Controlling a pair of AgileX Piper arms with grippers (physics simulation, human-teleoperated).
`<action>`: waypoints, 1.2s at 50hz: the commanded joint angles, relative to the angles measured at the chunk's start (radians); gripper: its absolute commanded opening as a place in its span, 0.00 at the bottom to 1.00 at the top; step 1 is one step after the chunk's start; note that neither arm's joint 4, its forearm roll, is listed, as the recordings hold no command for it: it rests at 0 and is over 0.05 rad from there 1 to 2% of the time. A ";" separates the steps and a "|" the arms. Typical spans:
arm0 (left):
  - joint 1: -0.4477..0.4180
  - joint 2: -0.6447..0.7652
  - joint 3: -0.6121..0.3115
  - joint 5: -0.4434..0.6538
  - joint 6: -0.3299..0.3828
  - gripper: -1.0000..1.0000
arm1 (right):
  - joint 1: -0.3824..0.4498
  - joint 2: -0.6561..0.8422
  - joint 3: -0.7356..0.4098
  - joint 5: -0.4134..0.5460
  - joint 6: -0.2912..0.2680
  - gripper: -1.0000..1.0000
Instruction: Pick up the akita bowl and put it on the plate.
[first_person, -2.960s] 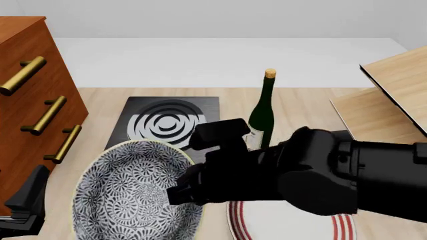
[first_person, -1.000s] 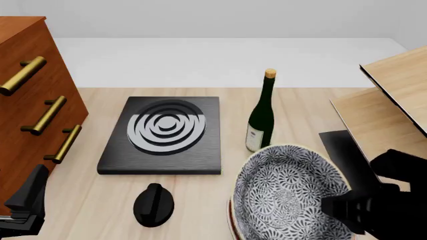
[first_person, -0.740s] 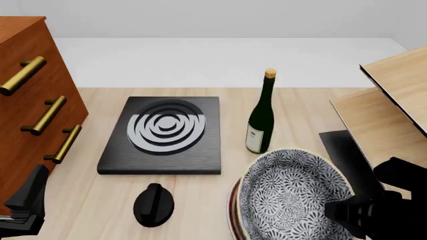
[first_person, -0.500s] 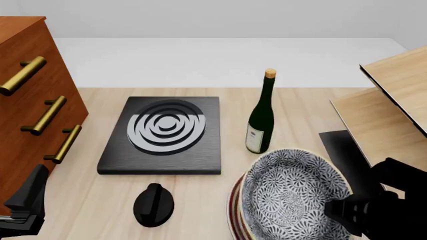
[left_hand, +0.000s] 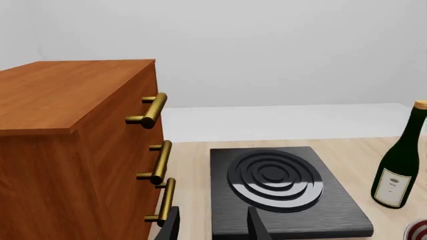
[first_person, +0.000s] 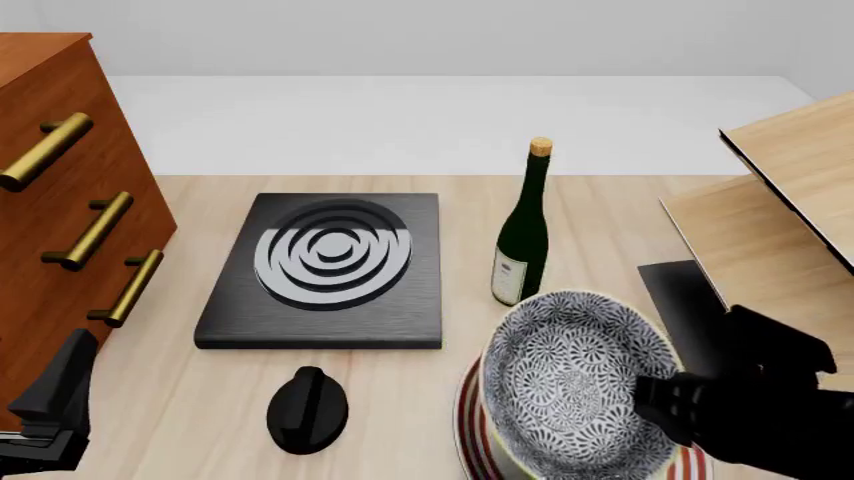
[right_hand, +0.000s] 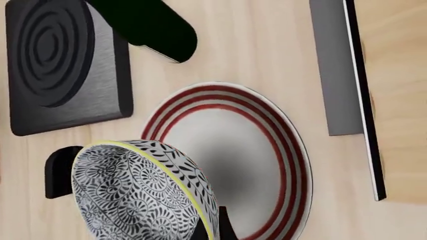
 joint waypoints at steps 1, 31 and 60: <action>-0.001 0.001 0.000 0.001 -0.002 1.00 | -0.111 -0.034 0.053 -0.051 -0.029 0.00; 0.000 0.001 -0.001 0.003 -0.002 1.00 | -0.134 -0.052 0.130 -0.094 0.006 0.00; -0.002 0.001 0.002 0.002 -0.004 1.00 | -0.140 -0.096 0.050 0.014 -0.024 1.00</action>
